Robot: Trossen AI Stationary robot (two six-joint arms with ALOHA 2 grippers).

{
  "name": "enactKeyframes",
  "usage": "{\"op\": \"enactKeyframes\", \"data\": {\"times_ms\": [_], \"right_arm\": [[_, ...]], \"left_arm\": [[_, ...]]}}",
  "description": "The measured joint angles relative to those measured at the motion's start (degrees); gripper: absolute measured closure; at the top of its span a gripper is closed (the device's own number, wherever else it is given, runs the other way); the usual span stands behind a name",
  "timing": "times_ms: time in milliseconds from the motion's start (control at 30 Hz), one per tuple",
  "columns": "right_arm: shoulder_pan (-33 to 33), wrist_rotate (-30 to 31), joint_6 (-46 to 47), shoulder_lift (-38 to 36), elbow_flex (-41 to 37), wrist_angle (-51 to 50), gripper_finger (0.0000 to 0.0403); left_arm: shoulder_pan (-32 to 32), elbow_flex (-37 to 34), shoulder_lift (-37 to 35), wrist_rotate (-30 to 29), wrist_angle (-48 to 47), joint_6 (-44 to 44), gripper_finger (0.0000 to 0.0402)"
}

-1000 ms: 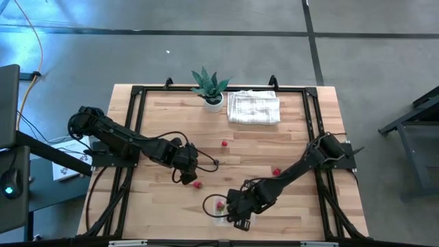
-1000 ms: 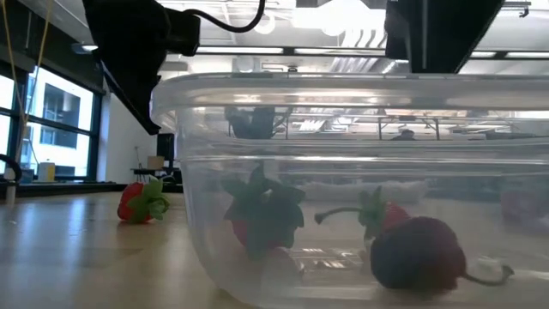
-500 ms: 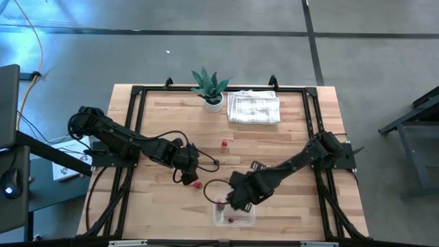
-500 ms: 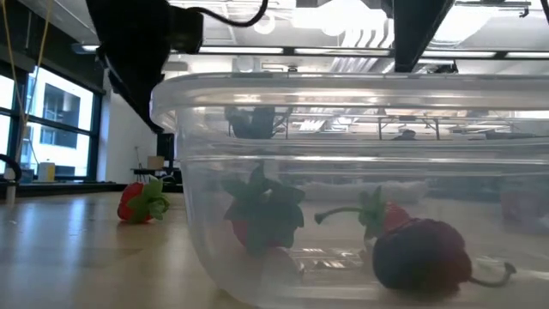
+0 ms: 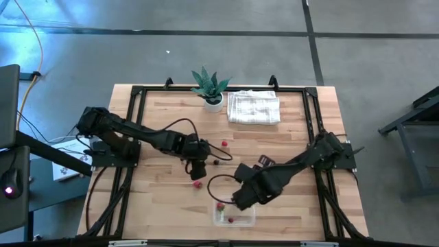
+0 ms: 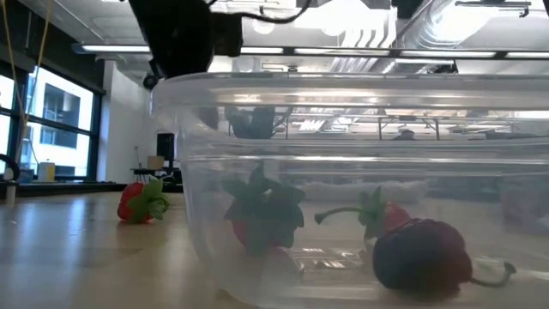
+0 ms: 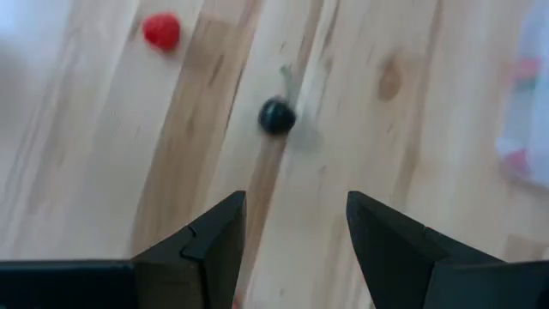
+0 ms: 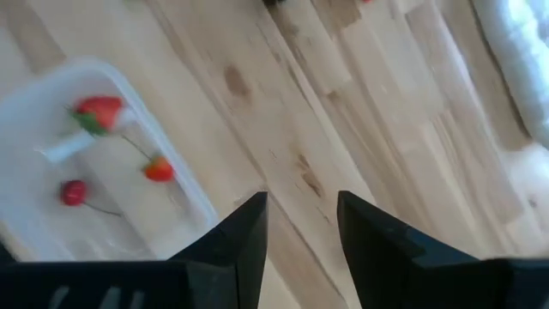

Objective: Pick and placing Produce into tupperware
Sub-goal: Put the peach into the transparent bin

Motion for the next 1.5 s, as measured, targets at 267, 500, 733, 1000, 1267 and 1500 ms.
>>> {"op": "enactKeyframes", "data": {"times_ms": [267, 500, 733, 1000, 1267, 1500], "right_arm": [[2.9, 10.3, 8.2, -8.9, -0.2, -0.3, 0.0269], [4.0, 17.2, 10.1, -16.9, -0.2, -0.4, 0.0269], [3.4, 17.8, 8.5, -19.7, -0.3, -0.3, 0.0269], [3.4, 17.8, 7.6, -19.7, -0.3, -0.3, 0.0269], [3.4, 17.8, 7.5, -19.7, -0.3, -0.3, 0.0269], [3.4, 17.8, 7.5, -19.7, -0.3, -0.3, 0.0269]], "left_arm": [[6.0, 0.1, -2.6, -4.3, -11.1, 1.1, 0.0211], [7.2, -2.1, -3.5, -2.4, -18.0, 2.5, 0.0211], [4.5, -7.0, -3.5, 1.1, -13.4, -2.2, 0.0211], [2.7, -9.7, -3.2, 2.3, -9.8, -9.9, 0.0211], [2.7, -10.1, 0.6, 3.1, -8.2, -12.7, 0.0211], [2.7, -10.2, 2.8, 4.5, -6.9, -12.4, 0.0211]]}}
